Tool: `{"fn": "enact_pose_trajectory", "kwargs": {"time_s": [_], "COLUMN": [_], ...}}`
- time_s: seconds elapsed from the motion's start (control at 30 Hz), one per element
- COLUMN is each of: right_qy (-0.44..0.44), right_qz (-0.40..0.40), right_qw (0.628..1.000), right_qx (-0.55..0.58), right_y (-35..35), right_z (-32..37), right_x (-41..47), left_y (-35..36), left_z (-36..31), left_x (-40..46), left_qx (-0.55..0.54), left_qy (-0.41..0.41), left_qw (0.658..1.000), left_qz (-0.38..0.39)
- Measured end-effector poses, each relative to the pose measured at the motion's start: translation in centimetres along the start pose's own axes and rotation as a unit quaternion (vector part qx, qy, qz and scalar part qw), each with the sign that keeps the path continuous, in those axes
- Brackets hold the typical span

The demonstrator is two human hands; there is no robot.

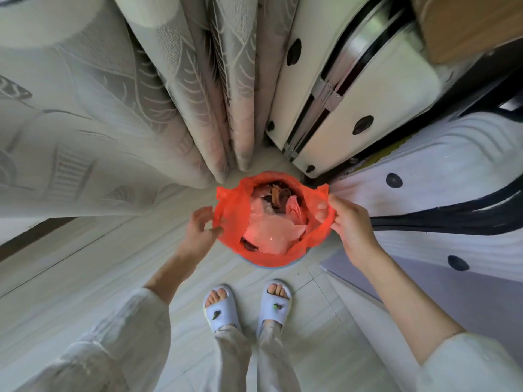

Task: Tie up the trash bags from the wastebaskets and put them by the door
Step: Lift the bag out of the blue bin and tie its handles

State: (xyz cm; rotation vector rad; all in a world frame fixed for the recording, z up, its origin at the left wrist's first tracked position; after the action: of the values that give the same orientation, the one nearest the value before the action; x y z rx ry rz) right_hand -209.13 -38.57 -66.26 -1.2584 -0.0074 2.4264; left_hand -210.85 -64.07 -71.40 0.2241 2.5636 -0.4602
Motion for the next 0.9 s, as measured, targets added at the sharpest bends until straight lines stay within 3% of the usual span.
{"fn": "enact_pose_trajectory", "kwargs": {"time_s": [0.13,0.27,0.47,0.67,0.8,0.9], "right_qy": [-0.009,-0.019,-0.009,0.044,0.037,0.055], "right_qz": [0.008,0.025,0.049,0.069,0.111,0.132], "right_qw": [0.999,0.997,0.995,0.995,0.991,0.990], "right_qx": [-0.053,-0.070,-0.085,-0.052,-0.062,-0.016], "right_y": [0.2,0.4,0.2,1.1,2.0,2.1], "right_z": [1.1,2.9,3.4,3.0,3.0,3.4], "right_x": [-0.8,-1.9,-3.3,-3.6,-3.7,-4.0], "left_y": [0.6,1.0,0.3,0.7,0.0,-0.3], "left_z": [-2.8,-4.5,-6.7,-5.3,-5.5,-5.6], "left_x": [-0.9,-1.8,-3.1,-4.6,-3.9,-4.9], "left_qx": [-0.187,-0.126,-0.211,-0.077,-0.164,-0.219], "left_qy": [-0.031,-0.057,-0.059,-0.137,-0.089,-0.051], "left_qw": [0.975,0.968,0.968,0.983,0.982,0.973], "left_qz": [0.120,0.211,0.121,0.094,-0.040,-0.055]}}
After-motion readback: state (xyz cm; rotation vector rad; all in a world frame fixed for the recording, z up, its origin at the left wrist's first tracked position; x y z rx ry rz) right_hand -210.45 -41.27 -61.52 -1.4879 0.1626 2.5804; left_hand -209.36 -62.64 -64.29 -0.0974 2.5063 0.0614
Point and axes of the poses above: each hand's wrist, its own x-axis towards the middle knuckle, its own y-axis out of the palm, z = x × y, the point moved 2 cm from there along x, towards the middle knuckle, and after that the axes turned 9 degrees about y, right-handed, at the moved point
